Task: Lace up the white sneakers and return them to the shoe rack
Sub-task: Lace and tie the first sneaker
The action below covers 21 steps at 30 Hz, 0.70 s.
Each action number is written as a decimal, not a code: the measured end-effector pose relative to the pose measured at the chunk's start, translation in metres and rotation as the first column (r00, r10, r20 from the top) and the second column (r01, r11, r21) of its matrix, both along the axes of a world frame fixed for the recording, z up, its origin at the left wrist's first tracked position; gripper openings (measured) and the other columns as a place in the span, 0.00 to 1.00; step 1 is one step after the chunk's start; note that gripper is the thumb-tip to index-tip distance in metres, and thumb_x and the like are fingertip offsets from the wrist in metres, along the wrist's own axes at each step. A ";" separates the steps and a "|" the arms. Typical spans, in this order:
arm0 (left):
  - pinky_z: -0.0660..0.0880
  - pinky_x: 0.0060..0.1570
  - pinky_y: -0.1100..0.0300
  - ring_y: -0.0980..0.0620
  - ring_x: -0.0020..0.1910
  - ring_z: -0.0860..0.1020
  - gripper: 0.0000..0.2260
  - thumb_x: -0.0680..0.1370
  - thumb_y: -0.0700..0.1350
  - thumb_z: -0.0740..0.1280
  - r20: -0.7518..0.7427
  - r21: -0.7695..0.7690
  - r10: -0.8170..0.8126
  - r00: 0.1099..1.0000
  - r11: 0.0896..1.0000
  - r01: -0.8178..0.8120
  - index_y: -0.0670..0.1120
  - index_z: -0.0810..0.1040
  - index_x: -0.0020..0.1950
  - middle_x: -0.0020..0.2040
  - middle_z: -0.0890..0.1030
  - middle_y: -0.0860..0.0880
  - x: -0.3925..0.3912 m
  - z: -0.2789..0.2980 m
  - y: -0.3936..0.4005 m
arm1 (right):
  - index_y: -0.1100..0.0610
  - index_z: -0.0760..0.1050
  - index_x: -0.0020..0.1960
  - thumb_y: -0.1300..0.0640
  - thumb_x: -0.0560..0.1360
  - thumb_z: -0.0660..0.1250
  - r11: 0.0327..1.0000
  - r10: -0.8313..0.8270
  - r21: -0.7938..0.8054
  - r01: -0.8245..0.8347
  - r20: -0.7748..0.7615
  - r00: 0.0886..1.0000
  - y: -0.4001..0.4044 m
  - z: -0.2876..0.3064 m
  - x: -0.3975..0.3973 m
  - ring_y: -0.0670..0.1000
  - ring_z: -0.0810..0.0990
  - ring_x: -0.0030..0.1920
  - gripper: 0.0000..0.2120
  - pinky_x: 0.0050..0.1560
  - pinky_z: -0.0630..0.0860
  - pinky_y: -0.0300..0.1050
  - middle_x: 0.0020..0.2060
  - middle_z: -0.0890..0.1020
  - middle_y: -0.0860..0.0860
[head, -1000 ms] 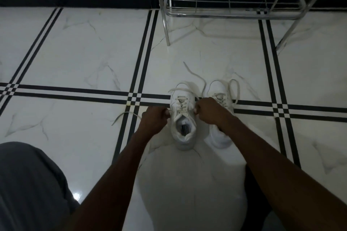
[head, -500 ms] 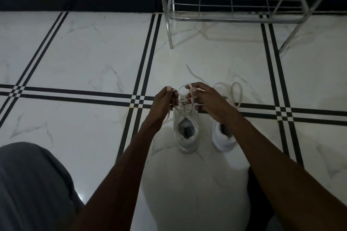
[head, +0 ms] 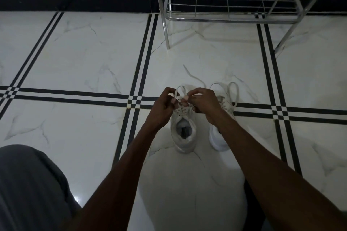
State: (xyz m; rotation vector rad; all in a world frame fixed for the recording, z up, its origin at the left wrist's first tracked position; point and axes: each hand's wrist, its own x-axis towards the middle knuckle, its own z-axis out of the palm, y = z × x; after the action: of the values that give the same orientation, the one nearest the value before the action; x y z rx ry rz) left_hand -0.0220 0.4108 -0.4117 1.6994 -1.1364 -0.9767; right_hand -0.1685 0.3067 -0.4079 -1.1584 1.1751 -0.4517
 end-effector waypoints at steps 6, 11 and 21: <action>0.80 0.45 0.34 0.37 0.42 0.83 0.07 0.81 0.39 0.63 0.076 0.031 -0.002 0.997 1.000 0.000 0.47 0.70 0.57 0.42 0.85 0.41 -0.006 0.000 -0.006 | 0.64 0.85 0.52 0.64 0.73 0.75 0.984 0.171 -0.061 -0.167 0.066 0.983 0.000 -0.004 -0.002 0.60 0.87 0.46 0.08 0.48 0.85 0.49 0.44 0.87 0.62; 0.81 0.45 0.49 0.41 0.39 0.82 0.29 0.79 0.33 0.65 0.094 0.025 0.005 0.996 1.000 -0.007 0.52 0.64 0.77 0.40 0.84 0.43 -0.009 0.004 -0.009 | 0.67 0.83 0.56 0.67 0.77 0.70 0.943 0.323 -0.110 -0.314 0.076 0.943 -0.002 0.001 -0.003 0.61 0.86 0.49 0.09 0.52 0.83 0.46 0.48 0.86 0.66; 0.78 0.60 0.53 0.47 0.55 0.85 0.38 0.83 0.39 0.66 -0.054 0.144 0.109 0.993 0.984 -0.100 0.47 0.45 0.85 0.55 0.87 0.43 -0.008 -0.008 -0.010 | 0.62 0.86 0.50 0.59 0.74 0.76 0.983 0.106 -0.157 -0.100 0.033 0.994 0.002 0.005 0.006 0.46 0.84 0.33 0.08 0.35 0.80 0.37 0.38 0.87 0.57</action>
State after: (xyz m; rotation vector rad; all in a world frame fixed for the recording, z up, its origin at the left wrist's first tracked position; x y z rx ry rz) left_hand -0.0300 0.4007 -0.4200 1.8096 -0.9467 -1.0570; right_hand -0.1623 0.3084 -0.4025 -1.3320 1.0532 -0.4925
